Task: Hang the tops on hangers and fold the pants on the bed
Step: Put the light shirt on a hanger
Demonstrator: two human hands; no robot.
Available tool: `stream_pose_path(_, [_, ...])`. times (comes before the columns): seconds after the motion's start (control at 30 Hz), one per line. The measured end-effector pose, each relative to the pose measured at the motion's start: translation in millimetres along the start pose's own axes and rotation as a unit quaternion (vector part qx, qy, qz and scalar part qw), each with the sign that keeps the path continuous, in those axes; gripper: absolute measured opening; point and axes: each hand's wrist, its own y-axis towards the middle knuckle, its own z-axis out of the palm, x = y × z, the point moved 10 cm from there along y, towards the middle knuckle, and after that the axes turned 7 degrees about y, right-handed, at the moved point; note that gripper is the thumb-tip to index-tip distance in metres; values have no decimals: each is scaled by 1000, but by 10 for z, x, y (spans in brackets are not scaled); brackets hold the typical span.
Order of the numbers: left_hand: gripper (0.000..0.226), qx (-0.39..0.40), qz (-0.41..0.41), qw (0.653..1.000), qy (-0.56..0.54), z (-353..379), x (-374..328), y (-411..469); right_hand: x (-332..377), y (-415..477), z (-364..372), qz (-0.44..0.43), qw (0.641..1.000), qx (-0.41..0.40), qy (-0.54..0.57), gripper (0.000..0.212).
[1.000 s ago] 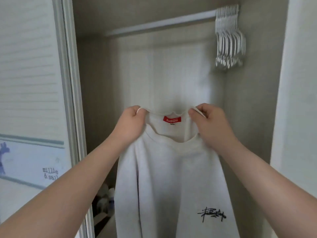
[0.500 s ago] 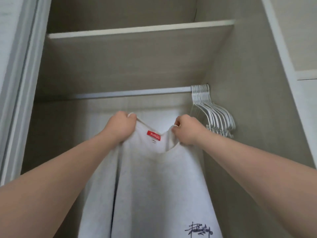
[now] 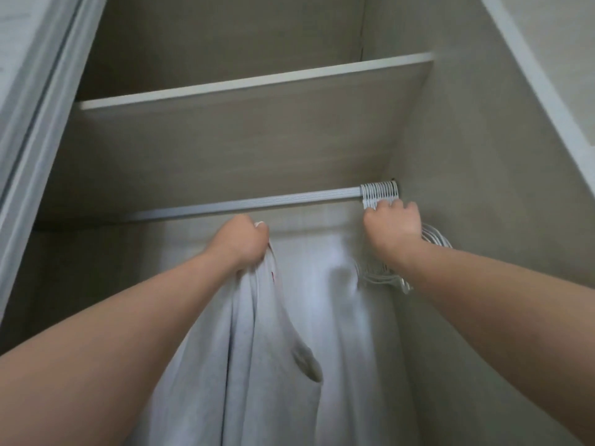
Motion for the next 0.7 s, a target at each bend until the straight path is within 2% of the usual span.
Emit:
stream_pose_path(0.33, [41,-1,-20,999,45,-122,297,-114,-76,127,-124,-21,997,-53,50,37])
stream_pose_path(0.43, [40,-3,-24,999,43,-195,278,-160,-93,103,-198,-6,989,-52,136,35])
stream_pose_path(0.5, [41,-6,-24,999,38,-267,264,-202,-122,55,-202,35,959,-34,278,28])
stream_pose_path(0.57, [40,-11,-22,999,33,-355,252,-256,-159,-33,-195,87,909,-21,408,19])
stream_pose_path(0.63, [38,-15,-21,999,31,-449,250,-319,-150,-162,-147,129,845,1,518,17])
stream_pose_path(0.7, [35,-22,-18,999,30,-556,241,-382,-79,-342,-97,157,764,27,625,16])
